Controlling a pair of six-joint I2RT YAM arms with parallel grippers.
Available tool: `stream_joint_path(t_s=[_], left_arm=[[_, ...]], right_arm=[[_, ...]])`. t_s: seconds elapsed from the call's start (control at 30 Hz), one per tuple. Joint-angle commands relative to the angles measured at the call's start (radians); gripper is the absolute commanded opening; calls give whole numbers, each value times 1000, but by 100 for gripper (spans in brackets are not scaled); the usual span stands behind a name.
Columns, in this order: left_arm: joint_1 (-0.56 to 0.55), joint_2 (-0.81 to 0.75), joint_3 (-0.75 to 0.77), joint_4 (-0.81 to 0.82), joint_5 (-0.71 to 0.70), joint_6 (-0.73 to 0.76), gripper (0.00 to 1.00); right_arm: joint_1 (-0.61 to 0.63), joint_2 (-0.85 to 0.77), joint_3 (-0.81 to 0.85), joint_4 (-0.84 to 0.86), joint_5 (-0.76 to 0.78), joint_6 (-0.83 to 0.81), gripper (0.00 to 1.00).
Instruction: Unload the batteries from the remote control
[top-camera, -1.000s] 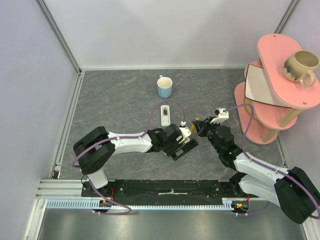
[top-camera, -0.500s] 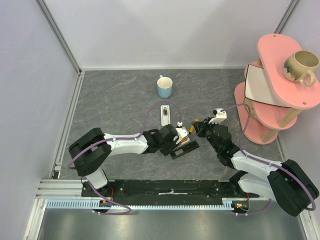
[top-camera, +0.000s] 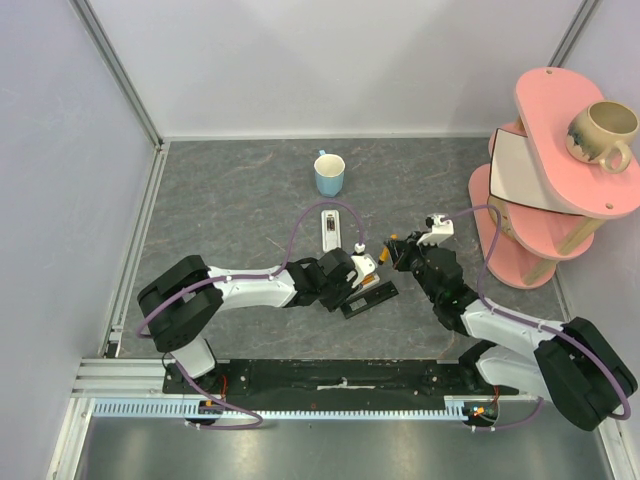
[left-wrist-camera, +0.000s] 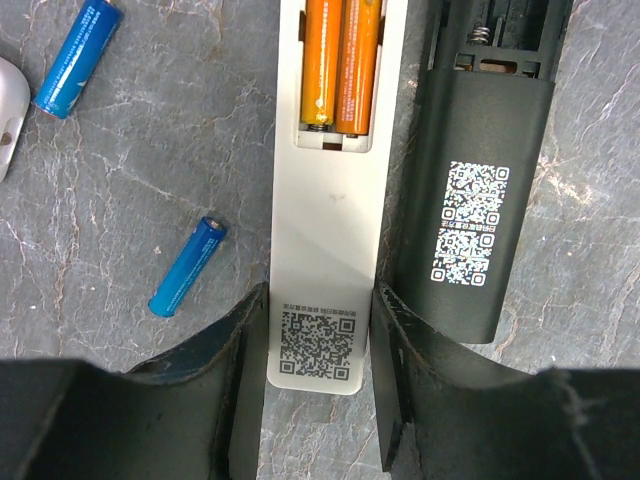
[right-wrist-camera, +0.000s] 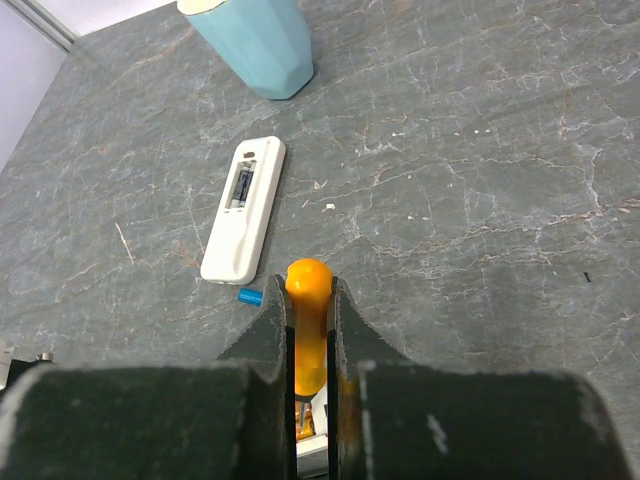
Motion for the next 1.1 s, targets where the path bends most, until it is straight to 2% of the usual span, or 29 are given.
stream_joint_path(t_s=[0.0,0.3,0.77,1.07], left_arm=[[-2,42,4,9,30,-12,36],[-2,51,10,2,36,-10,35],[-2,53,13,0,33,-13,33],[0,50,11,-1,32,-13,33]], right_arm=[[-2,17,42,35,39,-35,0],[-4,75,57,29,42,-46,0],[-4,21,27,-12,60,-101,0],[-4,26,2,12,18,-114,0]])
